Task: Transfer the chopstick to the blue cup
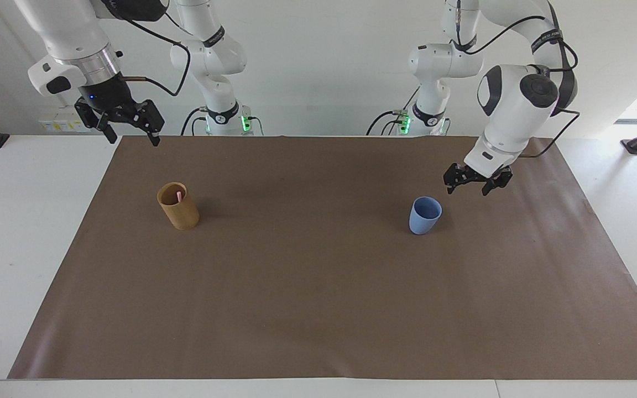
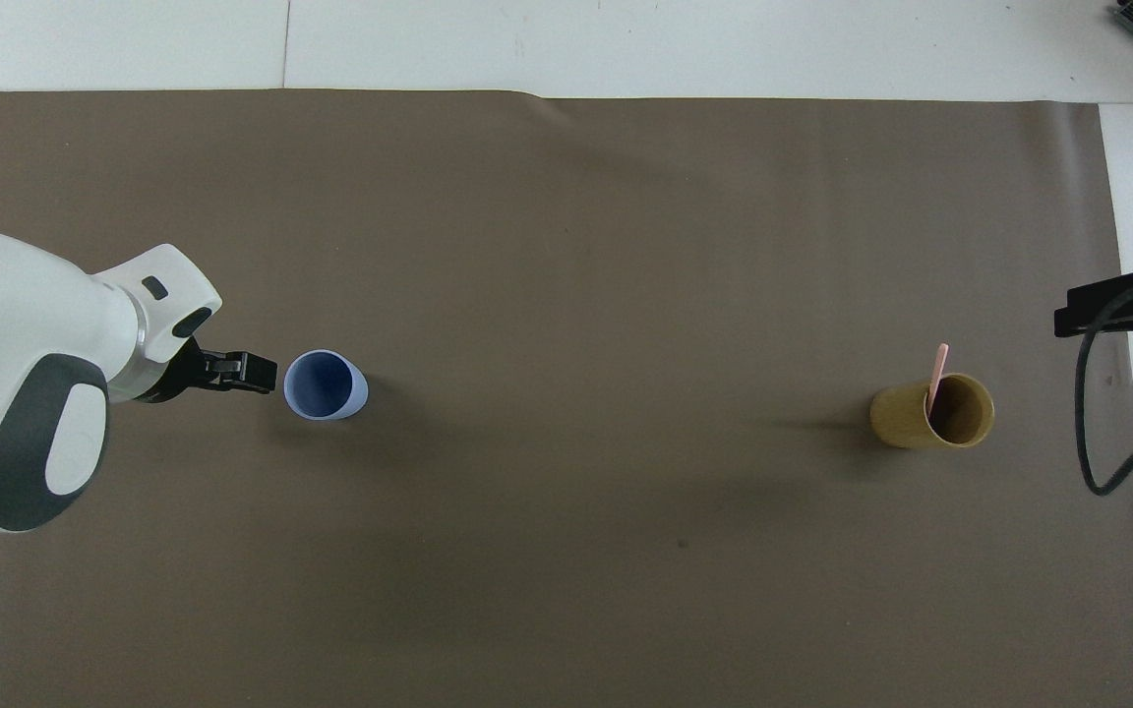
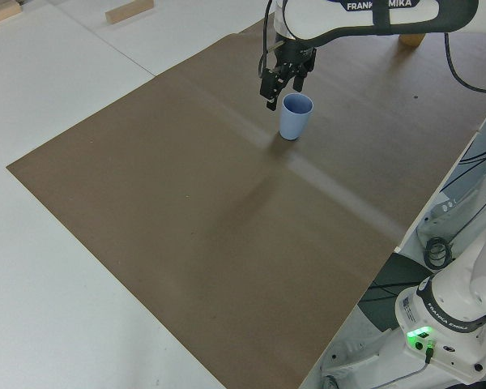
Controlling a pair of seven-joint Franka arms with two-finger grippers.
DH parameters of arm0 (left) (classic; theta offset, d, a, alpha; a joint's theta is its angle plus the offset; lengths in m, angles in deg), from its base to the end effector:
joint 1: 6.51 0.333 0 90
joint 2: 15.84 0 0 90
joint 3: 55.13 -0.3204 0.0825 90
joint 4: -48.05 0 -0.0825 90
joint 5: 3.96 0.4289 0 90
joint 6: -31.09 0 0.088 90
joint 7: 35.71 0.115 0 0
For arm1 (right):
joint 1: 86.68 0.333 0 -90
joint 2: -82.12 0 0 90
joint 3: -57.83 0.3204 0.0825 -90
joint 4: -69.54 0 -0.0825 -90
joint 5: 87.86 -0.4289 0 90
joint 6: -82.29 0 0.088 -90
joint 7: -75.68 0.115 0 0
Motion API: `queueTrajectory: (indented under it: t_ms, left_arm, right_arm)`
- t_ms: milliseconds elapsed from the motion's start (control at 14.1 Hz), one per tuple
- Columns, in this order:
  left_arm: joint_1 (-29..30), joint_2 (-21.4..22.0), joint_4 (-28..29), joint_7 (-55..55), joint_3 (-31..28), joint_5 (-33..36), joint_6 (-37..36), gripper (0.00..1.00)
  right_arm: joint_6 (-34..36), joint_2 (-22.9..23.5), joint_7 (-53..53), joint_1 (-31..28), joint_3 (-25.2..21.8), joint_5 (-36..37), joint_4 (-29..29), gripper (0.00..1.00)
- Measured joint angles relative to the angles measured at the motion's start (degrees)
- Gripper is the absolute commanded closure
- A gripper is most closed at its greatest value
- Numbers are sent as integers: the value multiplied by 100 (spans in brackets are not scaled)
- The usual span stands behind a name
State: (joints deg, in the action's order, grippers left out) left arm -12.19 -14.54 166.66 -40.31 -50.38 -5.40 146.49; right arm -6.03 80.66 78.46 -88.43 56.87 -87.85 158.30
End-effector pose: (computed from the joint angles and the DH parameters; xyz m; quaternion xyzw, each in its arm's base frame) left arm 0.5684 -0.1065 0.4138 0.9988 -0.0452 -0.0179 0.0080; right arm 0.5882 -0.0280 0.6446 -0.9988 0.0479 -0.0089 0.0001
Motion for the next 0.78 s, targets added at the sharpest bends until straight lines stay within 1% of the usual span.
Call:
queueTrajectory:
  t_ms: [142, 354, 637, 708, 778]
  left_arm:
    - [-80, -157, 166, -153, 7, 0, 360, 0]
    - [-120, -361, 236, -294, 5, -26, 598, 0]
    - [-319, -545, 412, -553, 12, -76, 1037, 1]
    - [-367, -582, 470, -582, 13, -78, 1118, 29]
    - [-390, -604, 498, -593, 13, -79, 1140, 50]
  right_arm:
    - [0, 0, 0, 0, 0, 0, 0, 0]
    - [0, 0, 0, 0, 0, 0, 0, 0]
    - [0, 0, 0, 0, 0, 0, 0, 0]
    - [0, 0, 0, 0, 0, 0, 0, 0]
    - [0, 0, 0, 0, 0, 0, 0, 0]
